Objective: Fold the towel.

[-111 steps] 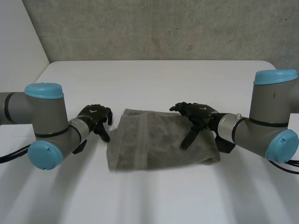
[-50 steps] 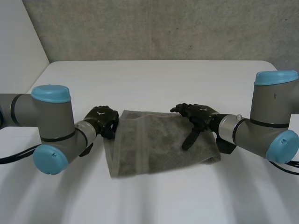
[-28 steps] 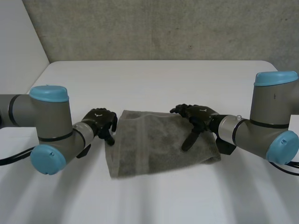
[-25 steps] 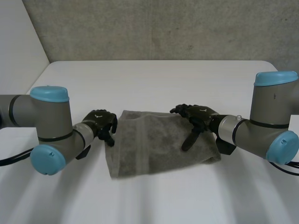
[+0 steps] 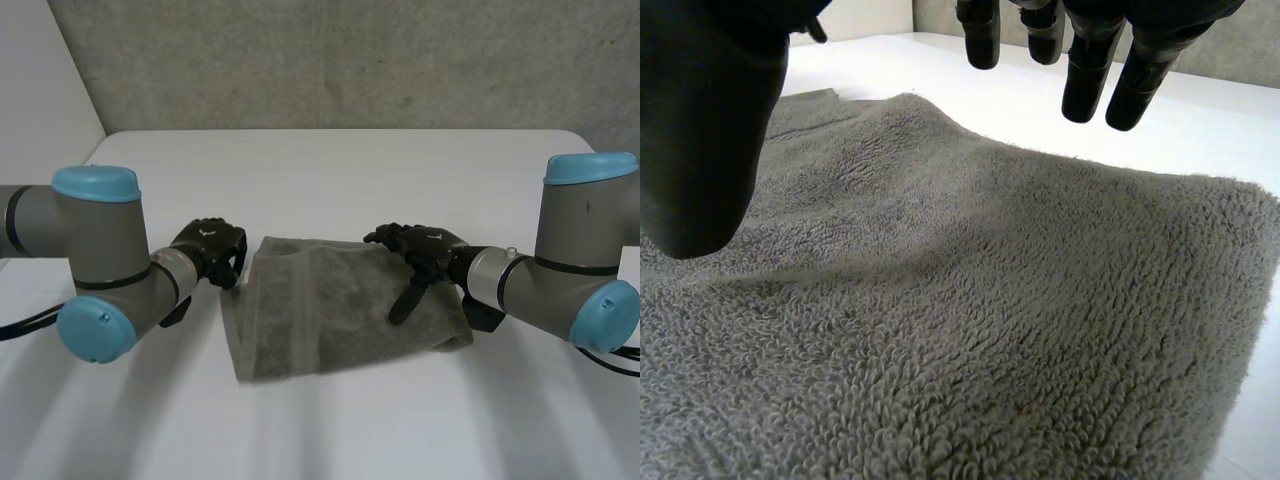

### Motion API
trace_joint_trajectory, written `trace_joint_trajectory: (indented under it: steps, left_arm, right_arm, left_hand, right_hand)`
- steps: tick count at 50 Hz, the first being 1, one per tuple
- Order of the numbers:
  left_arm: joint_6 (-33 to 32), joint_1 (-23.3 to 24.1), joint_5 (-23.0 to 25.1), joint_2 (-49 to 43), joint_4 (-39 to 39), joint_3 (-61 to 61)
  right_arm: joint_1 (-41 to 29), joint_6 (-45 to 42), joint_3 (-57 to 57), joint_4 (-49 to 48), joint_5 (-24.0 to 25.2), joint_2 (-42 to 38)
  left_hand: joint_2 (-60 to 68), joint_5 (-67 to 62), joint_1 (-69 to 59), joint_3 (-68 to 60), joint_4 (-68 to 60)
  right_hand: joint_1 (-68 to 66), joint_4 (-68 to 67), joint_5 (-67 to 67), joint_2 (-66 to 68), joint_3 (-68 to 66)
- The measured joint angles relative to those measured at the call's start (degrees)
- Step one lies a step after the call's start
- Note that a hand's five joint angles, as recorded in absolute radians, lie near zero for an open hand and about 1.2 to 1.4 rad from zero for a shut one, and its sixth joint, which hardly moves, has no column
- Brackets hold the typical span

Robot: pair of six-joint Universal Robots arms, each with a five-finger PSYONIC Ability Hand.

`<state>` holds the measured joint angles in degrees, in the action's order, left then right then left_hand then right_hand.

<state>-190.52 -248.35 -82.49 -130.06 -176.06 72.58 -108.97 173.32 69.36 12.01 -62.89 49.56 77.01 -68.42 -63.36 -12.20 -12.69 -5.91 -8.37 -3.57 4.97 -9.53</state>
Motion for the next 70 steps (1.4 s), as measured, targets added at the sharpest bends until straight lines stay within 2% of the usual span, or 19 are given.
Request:
trace_joint_trajectory:
  steps: [6,9,10,12,14,24,38,39,42,45,67,70]
  left_arm:
    - [-0.11,0.45,0.14,-1.05,-1.47,-0.11]
    - [-0.16,0.64,0.32,-1.32,-1.70,0.49]
    - [-0.22,0.73,0.42,-1.36,-1.73,0.90]
    - [-0.30,0.74,0.56,-1.21,-1.67,1.78]
    - [-0.34,0.63,0.62,-0.98,-1.58,2.36]
    - [-0.34,-0.71,0.55,-0.08,-1.38,4.21]
    - [-0.43,-0.94,0.40,-0.49,-1.22,4.82]
    - [-0.44,-0.93,0.39,-0.47,-1.17,4.88]
    - [-0.43,-0.92,0.32,-0.49,-0.92,4.95]
    - [-0.37,-0.91,0.15,-0.48,-0.70,4.87]
    - [0.39,0.90,0.32,0.14,-0.20,2.04]
    - [0.32,0.90,0.50,0.18,-0.11,3.62]
  right_arm:
    - [0.06,0.00,0.20,-0.02,0.04,0.08]
    - [0.07,0.00,0.27,-0.03,0.05,0.09]
    - [0.07,0.00,0.30,-0.04,0.05,0.09]
    - [0.08,0.00,0.33,-0.05,0.05,0.09]
    - [0.08,0.00,0.34,-0.05,0.05,0.11]
    - [-0.07,0.00,0.57,-0.05,0.05,0.19]
    - [-0.03,0.00,1.04,-0.13,0.05,0.22]
    - [-0.03,0.00,1.05,-0.14,0.04,0.20]
    - [-0.05,0.00,1.04,-0.14,0.05,0.14]
    - [-0.07,-0.03,0.97,-0.15,0.05,0.11]
    - [0.02,0.00,0.89,-0.14,0.05,0.10]
    - [0.05,0.00,0.89,-0.14,0.06,0.14]
  left_hand:
    - [0.01,0.00,0.00,0.00,0.00]
    - [-7.62,7.76,-0.43,0.00,0.00]
    - [-19.48,20.54,9.04,0.00,0.00]
    - [-32.09,33.45,18.86,0.00,0.00]
    - [-36.03,37.50,22.37,0.00,0.00]
    - [-39.49,41.76,25.83,0.00,0.00]
    - [-37.87,39.84,24.22,0.00,0.00]
    - [-34.46,35.89,20.87,0.00,0.00]
    - [-9.53,12.34,-2.87,0.00,0.00]
    - [-0.26,1.80,-9.75,0.00,0.00]
    - [0.00,0.25,-10.14,0.00,0.00]
    - [-14.10,15.05,2.01,0.00,0.00]
  right_hand:
    - [0.00,0.00,0.00,0.00,0.00]
    - [0.00,0.00,0.00,0.00,0.00]
    - [0.00,0.00,0.00,0.00,0.00]
    - [0.00,0.00,0.00,0.00,0.00]
    - [0.00,0.00,0.00,0.00,0.00]
    - [0.00,0.00,0.00,0.00,0.00]
    - [0.00,0.00,0.00,0.00,0.00]
    - [0.00,0.00,0.00,0.00,0.00]
    - [0.00,0.00,0.00,0.00,0.00]
    - [0.00,0.00,0.00,0.00,0.00]
    - [0.00,0.00,0.00,0.00,0.00]
    - [0.00,0.00,0.00,0.00,0.00]
